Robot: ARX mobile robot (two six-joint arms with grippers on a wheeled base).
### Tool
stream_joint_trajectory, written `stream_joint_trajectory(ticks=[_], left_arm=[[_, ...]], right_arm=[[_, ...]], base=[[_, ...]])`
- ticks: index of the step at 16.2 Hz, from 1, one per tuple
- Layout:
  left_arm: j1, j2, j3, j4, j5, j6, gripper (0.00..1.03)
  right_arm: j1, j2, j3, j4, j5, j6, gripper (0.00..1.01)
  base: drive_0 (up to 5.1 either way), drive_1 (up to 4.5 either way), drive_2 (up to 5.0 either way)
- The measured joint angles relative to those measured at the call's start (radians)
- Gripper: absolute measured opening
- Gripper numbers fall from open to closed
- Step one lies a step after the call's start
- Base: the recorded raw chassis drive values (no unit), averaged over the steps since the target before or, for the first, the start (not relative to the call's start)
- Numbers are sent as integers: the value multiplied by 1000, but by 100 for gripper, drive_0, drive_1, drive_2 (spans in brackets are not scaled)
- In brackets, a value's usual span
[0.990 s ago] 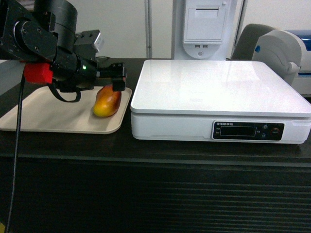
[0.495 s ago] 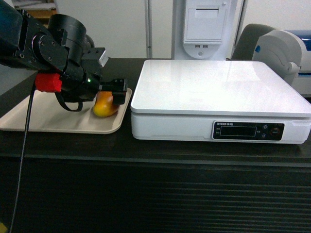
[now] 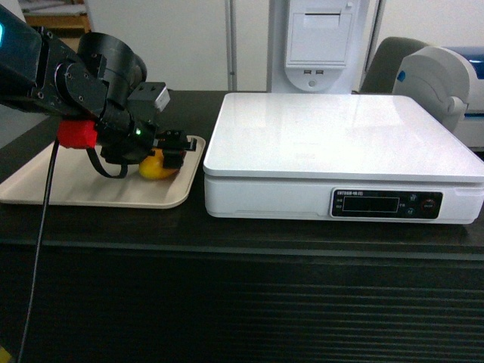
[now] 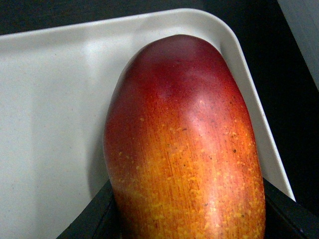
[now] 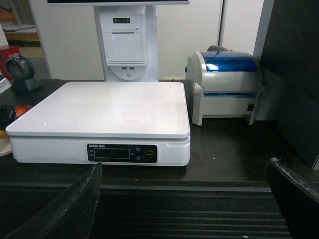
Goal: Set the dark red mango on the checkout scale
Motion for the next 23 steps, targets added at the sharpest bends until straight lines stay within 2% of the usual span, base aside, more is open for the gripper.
stream_joint_trajectory(ticks=[4, 7, 9, 11, 13, 15, 16, 17, 19, 23], left_arm=[[2, -92, -149, 93, -14, 19, 59], [-23, -301, -266, 156, -34, 37, 59], [-78, -412, -301, 158, -35, 36, 59], [-168, -449, -296, 156, -44, 23, 59], [-248, -428, -226, 127, -53, -8, 59], [-324, -362, -103, 85, -69, -37, 59], [-386, -269, -2, 40, -80, -56, 59], [-414, -216, 47, 11, -85, -69, 59], [-452, -126, 140, -37, -97, -99, 59], [-472, -20, 317, -122, -109, -211, 59]], right_arm=[[0, 0, 0, 0, 0, 0, 98], [0, 0, 0, 0, 0, 0, 98], [0, 0, 0, 0, 0, 0, 98], [0, 0, 0, 0, 0, 0, 98], [0, 0, 0, 0, 0, 0, 98], [0, 0, 0, 0, 0, 0, 98], [0, 0, 0, 0, 0, 0, 98], [0, 0, 0, 0, 0, 0, 98], [0, 0, 0, 0, 0, 0, 98], [0, 0, 0, 0, 0, 0, 98]], base=[[0, 0, 0], [0, 0, 0], [0, 0, 0], [0, 0, 0], [0, 0, 0], [0, 0, 0], [0, 0, 0], [0, 0, 0], [0, 0, 0], [0, 0, 0]])
